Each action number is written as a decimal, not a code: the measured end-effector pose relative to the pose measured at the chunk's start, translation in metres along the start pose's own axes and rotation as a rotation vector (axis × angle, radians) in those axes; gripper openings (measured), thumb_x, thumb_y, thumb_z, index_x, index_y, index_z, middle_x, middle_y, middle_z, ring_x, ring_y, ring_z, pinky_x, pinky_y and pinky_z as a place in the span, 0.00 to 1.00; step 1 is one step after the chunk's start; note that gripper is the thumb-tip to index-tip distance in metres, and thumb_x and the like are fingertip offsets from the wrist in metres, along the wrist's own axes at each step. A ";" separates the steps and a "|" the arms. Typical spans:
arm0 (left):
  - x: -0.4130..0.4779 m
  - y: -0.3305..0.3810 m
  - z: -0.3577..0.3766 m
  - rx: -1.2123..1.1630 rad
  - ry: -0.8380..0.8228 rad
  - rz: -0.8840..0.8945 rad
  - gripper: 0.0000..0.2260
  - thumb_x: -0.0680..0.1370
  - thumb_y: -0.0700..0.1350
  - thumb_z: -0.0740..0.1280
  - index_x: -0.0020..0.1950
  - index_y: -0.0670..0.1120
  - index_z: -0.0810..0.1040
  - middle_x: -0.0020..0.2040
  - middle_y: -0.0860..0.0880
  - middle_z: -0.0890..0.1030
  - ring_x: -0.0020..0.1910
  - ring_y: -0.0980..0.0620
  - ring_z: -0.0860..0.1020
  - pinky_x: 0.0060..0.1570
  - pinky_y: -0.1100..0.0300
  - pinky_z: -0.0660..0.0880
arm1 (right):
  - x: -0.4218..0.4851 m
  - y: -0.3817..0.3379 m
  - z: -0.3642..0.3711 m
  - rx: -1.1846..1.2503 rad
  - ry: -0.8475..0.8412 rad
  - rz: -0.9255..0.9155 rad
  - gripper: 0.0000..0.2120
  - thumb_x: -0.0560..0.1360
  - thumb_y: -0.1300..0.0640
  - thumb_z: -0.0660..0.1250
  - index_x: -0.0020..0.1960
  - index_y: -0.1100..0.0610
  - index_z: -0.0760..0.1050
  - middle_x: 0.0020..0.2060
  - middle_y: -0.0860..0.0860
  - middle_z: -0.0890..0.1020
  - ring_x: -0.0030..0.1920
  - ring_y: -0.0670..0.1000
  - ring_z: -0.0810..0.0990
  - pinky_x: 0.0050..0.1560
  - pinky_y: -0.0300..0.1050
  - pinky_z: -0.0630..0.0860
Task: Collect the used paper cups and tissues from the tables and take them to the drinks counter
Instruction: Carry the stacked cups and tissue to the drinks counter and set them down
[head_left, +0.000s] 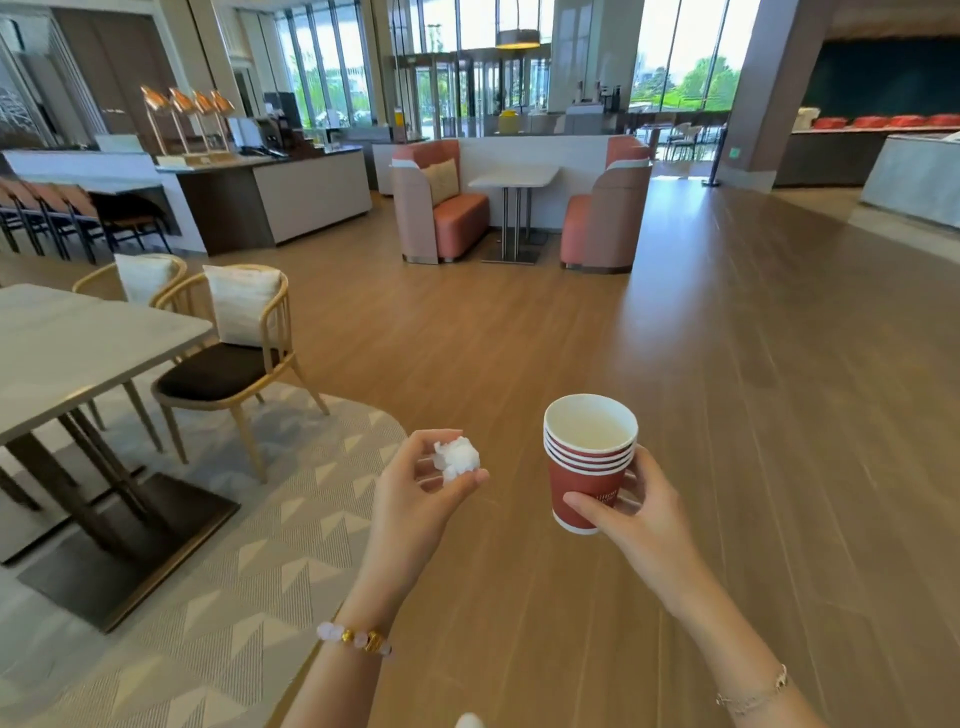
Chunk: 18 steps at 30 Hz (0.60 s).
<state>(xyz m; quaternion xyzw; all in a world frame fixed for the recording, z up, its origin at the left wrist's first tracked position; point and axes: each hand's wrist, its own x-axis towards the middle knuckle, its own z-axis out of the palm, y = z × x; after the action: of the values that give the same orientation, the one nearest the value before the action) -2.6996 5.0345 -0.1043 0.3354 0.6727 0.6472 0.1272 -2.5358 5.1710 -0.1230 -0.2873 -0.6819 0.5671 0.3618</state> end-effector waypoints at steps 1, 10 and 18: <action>0.020 -0.008 0.004 -0.007 -0.001 0.004 0.15 0.68 0.41 0.76 0.49 0.54 0.78 0.46 0.55 0.82 0.43 0.61 0.79 0.43 0.67 0.76 | 0.019 0.005 0.002 -0.007 0.005 0.001 0.28 0.65 0.63 0.77 0.61 0.51 0.72 0.53 0.50 0.81 0.51 0.47 0.82 0.47 0.35 0.78; 0.244 -0.057 0.020 -0.028 0.007 0.040 0.15 0.67 0.40 0.76 0.49 0.53 0.79 0.46 0.54 0.82 0.44 0.61 0.79 0.44 0.66 0.75 | 0.241 0.024 0.056 -0.035 0.016 -0.047 0.28 0.65 0.62 0.78 0.62 0.51 0.72 0.53 0.49 0.81 0.51 0.43 0.80 0.46 0.31 0.76; 0.405 -0.094 0.019 -0.014 0.035 -0.002 0.14 0.67 0.40 0.77 0.48 0.53 0.79 0.46 0.54 0.82 0.45 0.54 0.80 0.46 0.60 0.77 | 0.405 0.045 0.109 -0.017 -0.020 -0.027 0.29 0.66 0.63 0.77 0.63 0.52 0.71 0.54 0.50 0.80 0.52 0.43 0.79 0.45 0.29 0.75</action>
<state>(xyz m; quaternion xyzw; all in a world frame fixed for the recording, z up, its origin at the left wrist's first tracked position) -3.0154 5.3044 -0.0898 0.3223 0.6705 0.6576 0.1186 -2.8585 5.4427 -0.1095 -0.2752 -0.6942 0.5592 0.3600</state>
